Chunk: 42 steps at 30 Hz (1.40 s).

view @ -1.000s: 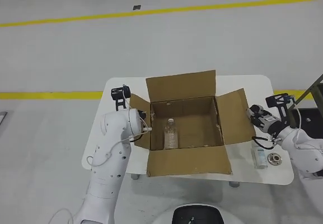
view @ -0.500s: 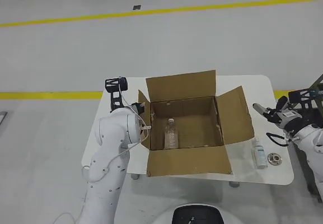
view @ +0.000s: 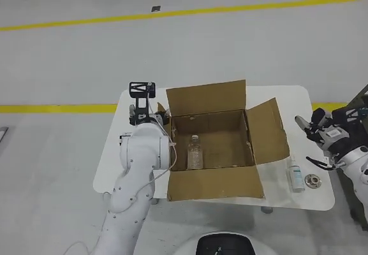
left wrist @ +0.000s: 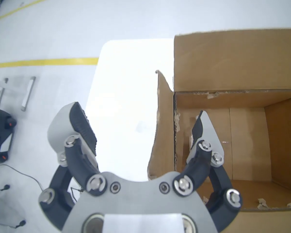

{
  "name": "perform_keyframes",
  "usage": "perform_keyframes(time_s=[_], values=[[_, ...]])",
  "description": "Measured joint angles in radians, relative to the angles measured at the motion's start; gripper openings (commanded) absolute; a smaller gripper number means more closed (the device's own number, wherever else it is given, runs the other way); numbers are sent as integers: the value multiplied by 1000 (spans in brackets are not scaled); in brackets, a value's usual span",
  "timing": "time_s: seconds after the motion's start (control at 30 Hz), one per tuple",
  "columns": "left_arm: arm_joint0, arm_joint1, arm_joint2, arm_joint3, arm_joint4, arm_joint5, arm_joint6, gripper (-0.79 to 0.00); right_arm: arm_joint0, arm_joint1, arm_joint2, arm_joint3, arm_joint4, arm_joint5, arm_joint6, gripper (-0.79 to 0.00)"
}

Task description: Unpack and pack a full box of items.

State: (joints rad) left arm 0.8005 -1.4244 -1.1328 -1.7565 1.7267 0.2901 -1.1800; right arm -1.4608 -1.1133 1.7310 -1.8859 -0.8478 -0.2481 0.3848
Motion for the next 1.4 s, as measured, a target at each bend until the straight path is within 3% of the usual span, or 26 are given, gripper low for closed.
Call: perform_keyframes(time_s=[0.07,0.23,0.43,0.57,1.0,1.3,1.4], values=[[10,0,6,-25,20,-26,52,0,-4,0,1,-1,-2,0,-3,-613],[71,5,2,-107,16,-141,166,0,-19,3,12,-8,-21,7,15,-785],[146,10,-9,-186,-56,-273,210,0,-65,10,24,-8,-74,57,179,-785],[164,10,-1,-192,-66,-305,213,0,-99,15,22,7,-108,59,297,-785],[163,10,-1,-192,-65,-304,213,0,-113,16,15,16,-129,71,314,-785],[163,10,-1,-192,-65,-304,213,0,-17,12,-60,46,-168,316,622,-785],[163,10,-1,-192,-65,-304,213,0,21,13,-84,75,-173,323,702,-693]])
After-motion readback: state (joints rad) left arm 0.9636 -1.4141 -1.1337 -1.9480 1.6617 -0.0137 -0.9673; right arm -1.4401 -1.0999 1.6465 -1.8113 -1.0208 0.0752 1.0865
